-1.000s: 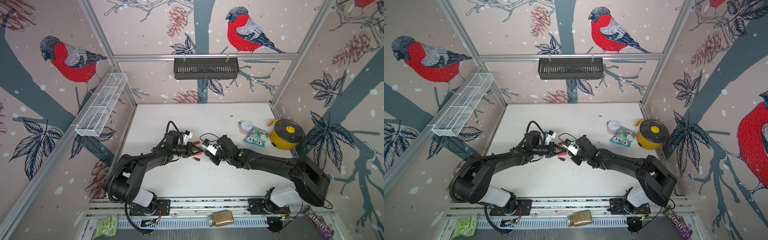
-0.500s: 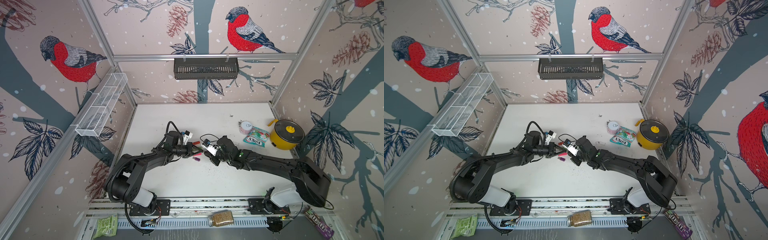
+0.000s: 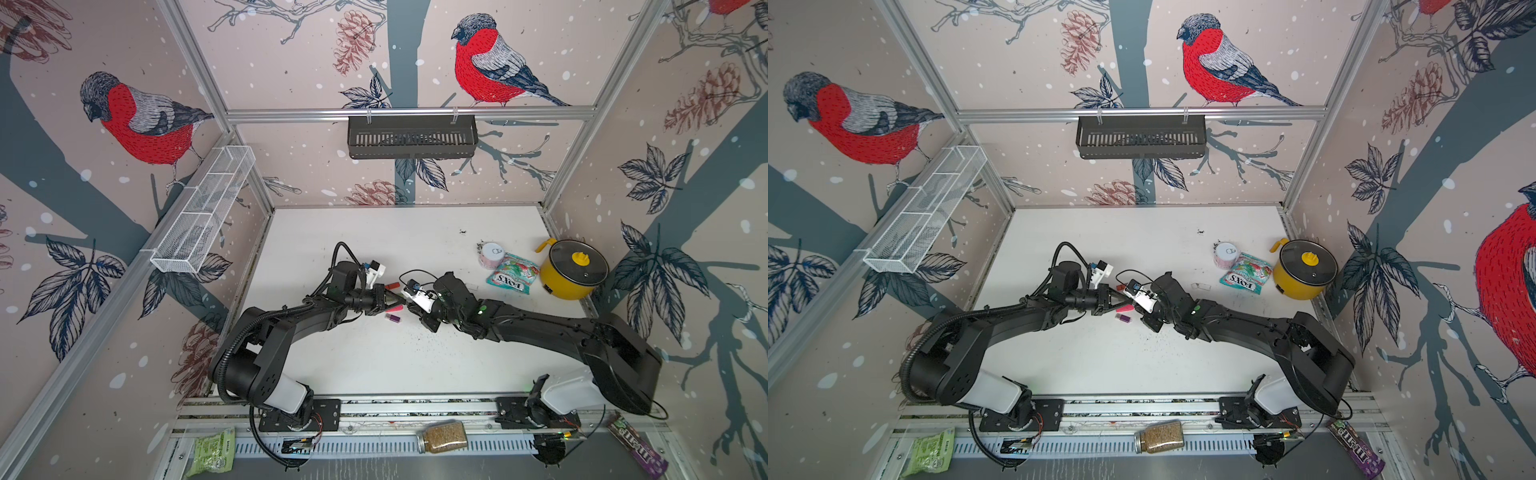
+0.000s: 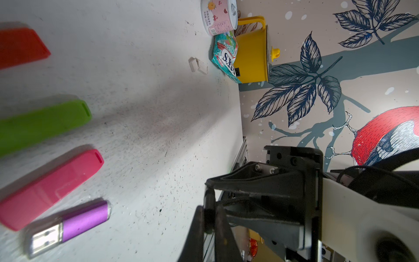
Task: Close the usb drive cover
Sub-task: Close the cover of the USB drive.
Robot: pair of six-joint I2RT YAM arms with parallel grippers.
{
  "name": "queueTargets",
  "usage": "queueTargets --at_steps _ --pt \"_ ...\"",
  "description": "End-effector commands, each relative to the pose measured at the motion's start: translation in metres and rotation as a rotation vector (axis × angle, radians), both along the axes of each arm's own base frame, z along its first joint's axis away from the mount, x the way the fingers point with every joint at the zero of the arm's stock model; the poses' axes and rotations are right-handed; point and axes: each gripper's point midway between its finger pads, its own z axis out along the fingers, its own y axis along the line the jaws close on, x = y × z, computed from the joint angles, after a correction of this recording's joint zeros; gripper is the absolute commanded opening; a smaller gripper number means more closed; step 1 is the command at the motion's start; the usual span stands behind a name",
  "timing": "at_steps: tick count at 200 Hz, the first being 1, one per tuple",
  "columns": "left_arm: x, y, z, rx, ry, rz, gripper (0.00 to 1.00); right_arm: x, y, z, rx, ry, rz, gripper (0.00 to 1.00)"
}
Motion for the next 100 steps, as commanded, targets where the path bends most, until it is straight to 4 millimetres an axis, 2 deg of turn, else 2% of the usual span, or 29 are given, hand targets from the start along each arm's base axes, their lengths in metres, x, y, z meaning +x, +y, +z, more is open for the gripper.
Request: queueTargets --at_steps 1,40,100 --pt "-0.005 -0.002 0.003 -0.009 -0.007 -0.035 0.04 0.004 0.019 0.028 0.089 -0.102 0.073 0.15" --pt "-0.007 -0.002 0.001 -0.005 -0.003 -0.045 0.04 -0.007 0.024 0.035 0.133 -0.173 0.155 0.15" --pt "-0.007 -0.002 0.001 -0.002 -0.013 -0.047 0.04 -0.009 0.034 0.034 0.133 -0.185 0.217 0.14"
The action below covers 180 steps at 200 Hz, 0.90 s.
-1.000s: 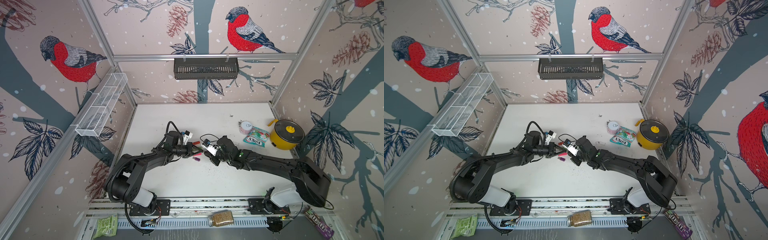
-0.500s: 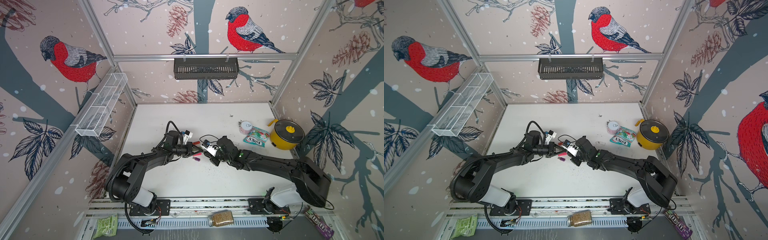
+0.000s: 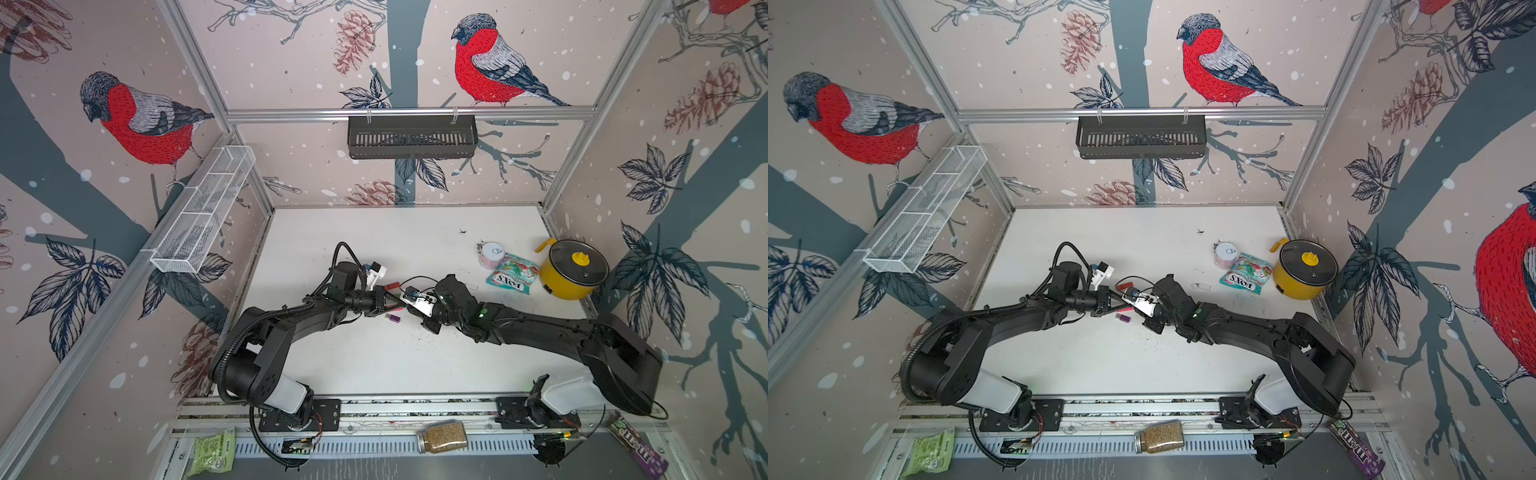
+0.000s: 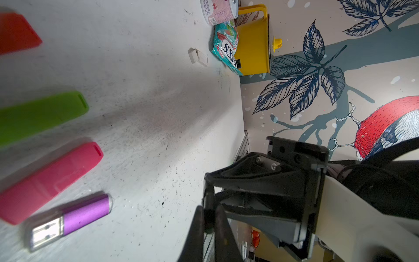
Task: Close the usb drive cover
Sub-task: Close the cover of the USB drive.
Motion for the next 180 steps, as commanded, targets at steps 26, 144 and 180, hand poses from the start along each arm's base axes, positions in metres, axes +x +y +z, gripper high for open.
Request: queueTargets --at_steps 26,144,180 --pt "-0.002 -0.002 0.002 0.000 -0.015 -0.023 0.04 -0.006 0.034 0.036 0.141 -0.081 0.160 0.14" --pt "-0.001 0.001 -0.001 0.037 -0.028 -0.015 0.04 0.010 0.033 0.030 0.115 -0.045 0.184 0.14" --pt "-0.003 0.000 -0.007 0.042 -0.017 -0.020 0.04 0.016 0.039 0.044 0.173 -0.078 0.168 0.14"
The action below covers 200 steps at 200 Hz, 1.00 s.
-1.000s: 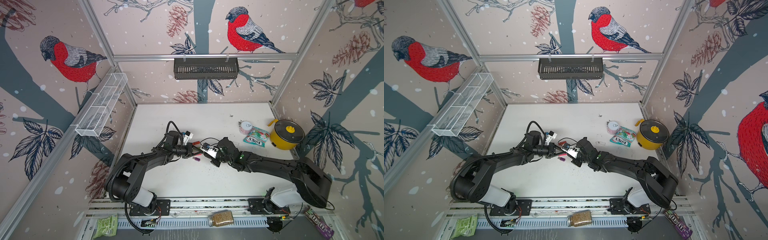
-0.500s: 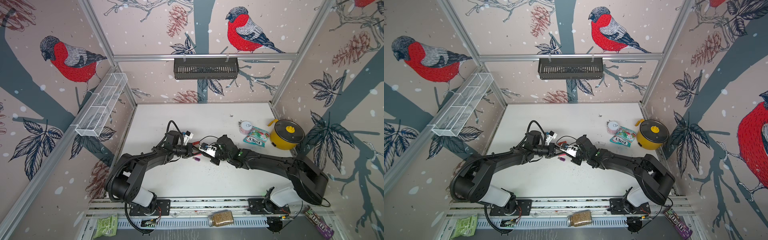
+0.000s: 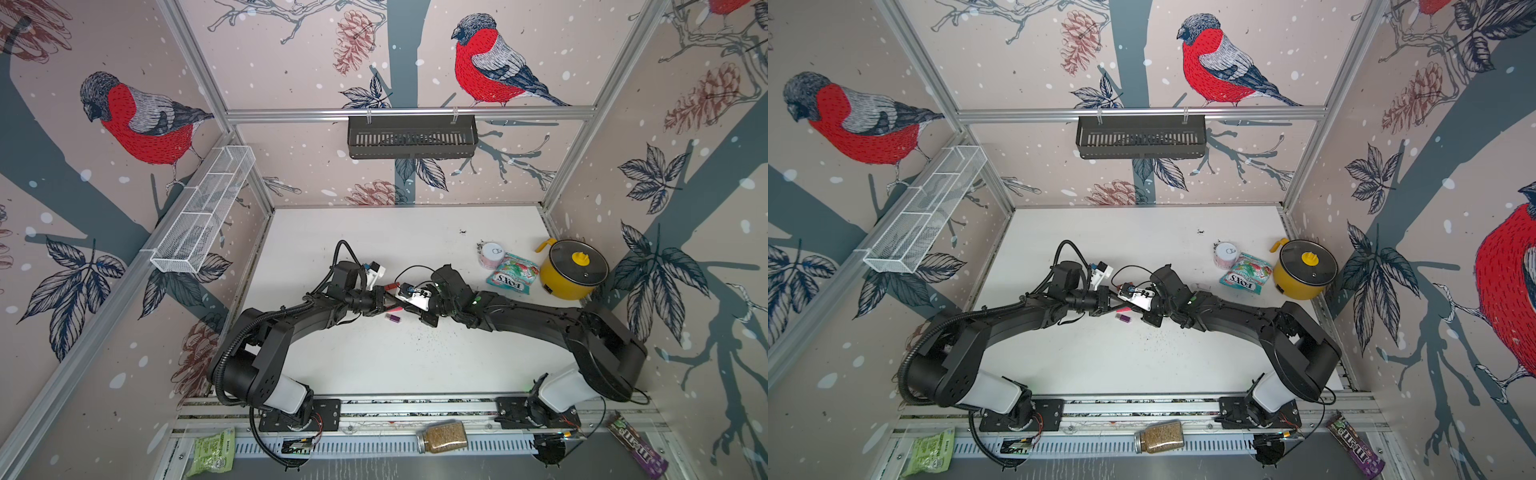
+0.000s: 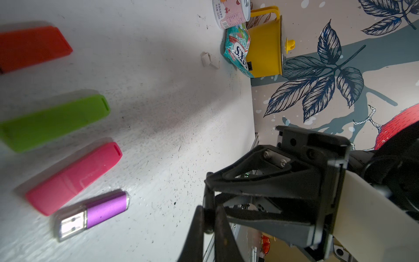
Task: Close the usb drive cover
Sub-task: Close the cover of the USB drive.
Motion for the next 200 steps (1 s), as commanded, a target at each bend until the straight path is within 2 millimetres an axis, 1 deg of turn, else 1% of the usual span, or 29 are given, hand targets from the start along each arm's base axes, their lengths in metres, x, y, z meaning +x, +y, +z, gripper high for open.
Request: queueTargets --at_steps 1,31,75,92,114,134,152,161,180,200 --pt "-0.007 -0.004 -0.001 -0.014 0.004 -0.037 0.04 0.008 0.027 0.046 0.191 -0.096 0.043 0.14" --pt "-0.011 -0.005 -0.009 -0.009 0.030 -0.046 0.04 0.011 0.035 0.058 0.233 -0.117 0.064 0.14" --pt "-0.013 -0.004 -0.013 -0.004 0.039 -0.050 0.04 0.013 0.043 0.056 0.228 -0.112 0.088 0.14" --pt "-0.013 -0.003 -0.014 0.003 0.042 -0.047 0.04 0.011 0.043 0.048 0.212 -0.079 0.081 0.14" --pt "-0.009 0.000 -0.011 0.018 0.021 -0.031 0.04 0.009 0.037 0.031 0.170 -0.048 0.047 0.15" --pt "-0.004 0.009 -0.008 0.016 0.014 0.016 0.04 0.004 0.032 0.014 0.125 -0.022 0.032 0.15" --pt "0.000 0.018 -0.004 0.006 0.001 0.056 0.07 0.000 0.029 0.002 0.072 -0.013 0.033 0.15" --pt "0.003 0.021 0.001 0.004 -0.012 0.073 0.09 0.000 0.028 -0.004 0.047 -0.001 0.028 0.15" --pt "0.007 0.026 0.013 0.008 -0.051 0.097 0.22 0.001 0.024 -0.017 -0.008 0.022 0.018 0.16" --pt "0.008 0.035 0.018 0.045 -0.068 0.136 0.35 -0.001 0.023 -0.027 -0.044 0.048 0.024 0.16"
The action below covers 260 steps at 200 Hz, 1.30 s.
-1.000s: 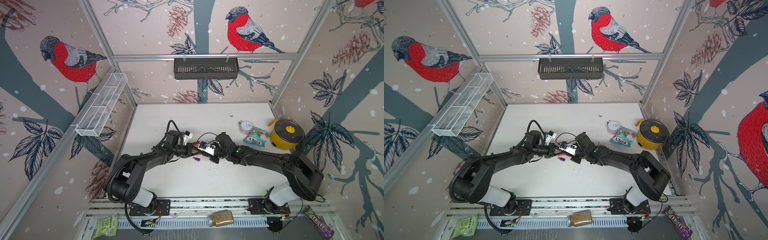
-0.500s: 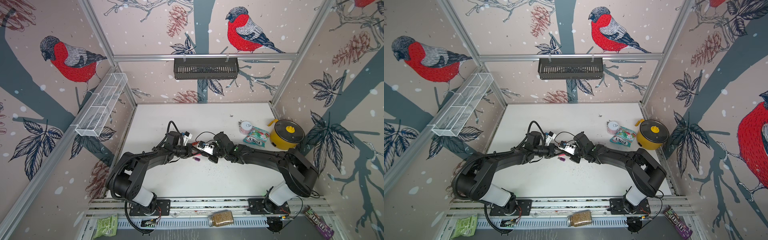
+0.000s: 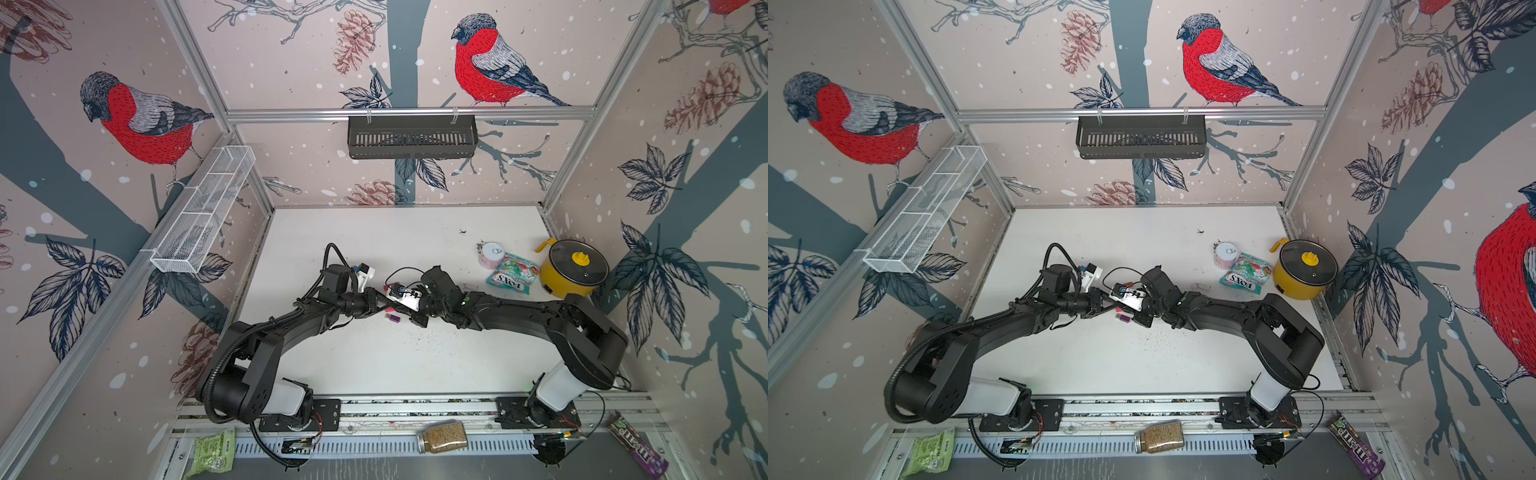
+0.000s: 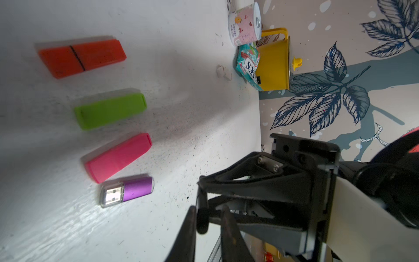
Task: Close the usb drive cover
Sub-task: Close the cover of the USB drive, then place the USB drive at the center of the board.
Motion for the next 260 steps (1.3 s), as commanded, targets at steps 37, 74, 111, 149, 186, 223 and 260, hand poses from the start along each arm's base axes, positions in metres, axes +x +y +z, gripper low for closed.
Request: queueTargets --at_steps 37,74,111,149,186,223,260 --pt "0.001 0.043 0.019 0.092 -0.077 0.160 0.42 -0.006 -0.003 -0.034 -0.145 0.098 0.028 0.17" --pt "-0.002 0.071 0.025 0.122 -0.097 0.297 0.44 -0.017 0.001 -0.043 -0.201 0.115 0.049 0.17" --pt "-0.004 0.076 0.025 0.122 -0.115 0.328 0.44 -0.030 0.005 -0.053 -0.251 0.134 0.078 0.17" --pt "-0.004 0.075 0.023 0.121 -0.102 0.325 0.45 -0.030 0.007 -0.065 -0.299 0.150 0.071 0.18" --pt "-0.005 0.075 0.021 0.118 -0.094 0.319 0.45 -0.027 0.008 -0.071 -0.341 0.144 0.059 0.18" --pt "-0.007 0.074 0.019 0.110 -0.086 0.317 0.45 -0.020 0.002 -0.077 -0.395 0.119 0.037 0.18" --pt "-0.008 0.073 0.018 0.103 -0.080 0.314 0.45 -0.017 0.000 -0.078 -0.413 0.096 0.040 0.18"
